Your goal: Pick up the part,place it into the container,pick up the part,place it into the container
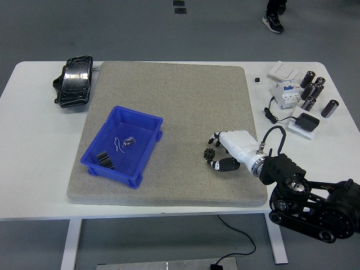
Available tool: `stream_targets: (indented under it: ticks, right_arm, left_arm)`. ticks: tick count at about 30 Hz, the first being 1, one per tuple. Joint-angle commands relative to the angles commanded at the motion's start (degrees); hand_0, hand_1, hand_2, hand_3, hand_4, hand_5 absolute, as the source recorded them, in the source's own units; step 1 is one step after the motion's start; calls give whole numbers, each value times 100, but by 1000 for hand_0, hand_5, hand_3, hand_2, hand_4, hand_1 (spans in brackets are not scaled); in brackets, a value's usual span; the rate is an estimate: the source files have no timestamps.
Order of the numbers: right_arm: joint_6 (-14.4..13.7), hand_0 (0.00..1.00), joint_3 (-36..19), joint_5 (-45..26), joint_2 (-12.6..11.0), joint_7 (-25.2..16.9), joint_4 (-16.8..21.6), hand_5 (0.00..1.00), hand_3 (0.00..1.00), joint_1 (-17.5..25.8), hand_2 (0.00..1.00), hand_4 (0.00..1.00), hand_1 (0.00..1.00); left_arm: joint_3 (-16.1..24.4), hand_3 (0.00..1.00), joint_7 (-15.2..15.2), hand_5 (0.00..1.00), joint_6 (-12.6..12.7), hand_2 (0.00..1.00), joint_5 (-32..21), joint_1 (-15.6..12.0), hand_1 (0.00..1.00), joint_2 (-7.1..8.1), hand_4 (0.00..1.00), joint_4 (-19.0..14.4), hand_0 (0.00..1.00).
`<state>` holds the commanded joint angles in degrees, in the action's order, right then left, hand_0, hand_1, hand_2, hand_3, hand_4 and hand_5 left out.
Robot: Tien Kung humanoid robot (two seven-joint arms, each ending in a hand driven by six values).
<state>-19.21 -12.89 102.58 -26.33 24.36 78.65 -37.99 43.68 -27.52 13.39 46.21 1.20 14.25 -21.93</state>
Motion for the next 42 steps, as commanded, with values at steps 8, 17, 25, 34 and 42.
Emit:
stream_targets:
  ticks: [8, 17, 25, 34, 42]
  right_arm:
    - [-67, 244, 87, -83, 87, -35, -85, 291, 667, -57, 523, 621, 392]
    - [-103, 243, 115, -165, 86, -93, -122, 292, 659, -69, 473, 613, 384]
    - [-106, 261, 153, -158, 65, -87, -113, 78, 574, -58, 420, 621, 398]
    - [-118, 266, 185, -164, 49, -96, -110, 90, 474, -41, 403, 568, 399]
    - [-183, 267, 8, -83, -21, -81, -65, 84, 469, -36, 401, 567, 410]
  left_arm:
    - [-32, 572, 47, 632, 26, 634, -88, -15, 653, 13, 776, 6, 688]
    - [-58, 553, 133, 641, 77, 630, -183, -6, 652, 33, 779, 16, 684]
    - [-41, 543, 191, 647, 142, 630, -193, -9, 652, 44, 777, 12, 683]
    - [-32, 543, 249, 669, 212, 628, -221, -13, 650, 50, 772, 13, 678]
    - [-19, 544, 269, 679, 257, 627, -219, -21, 650, 46, 769, 7, 676]
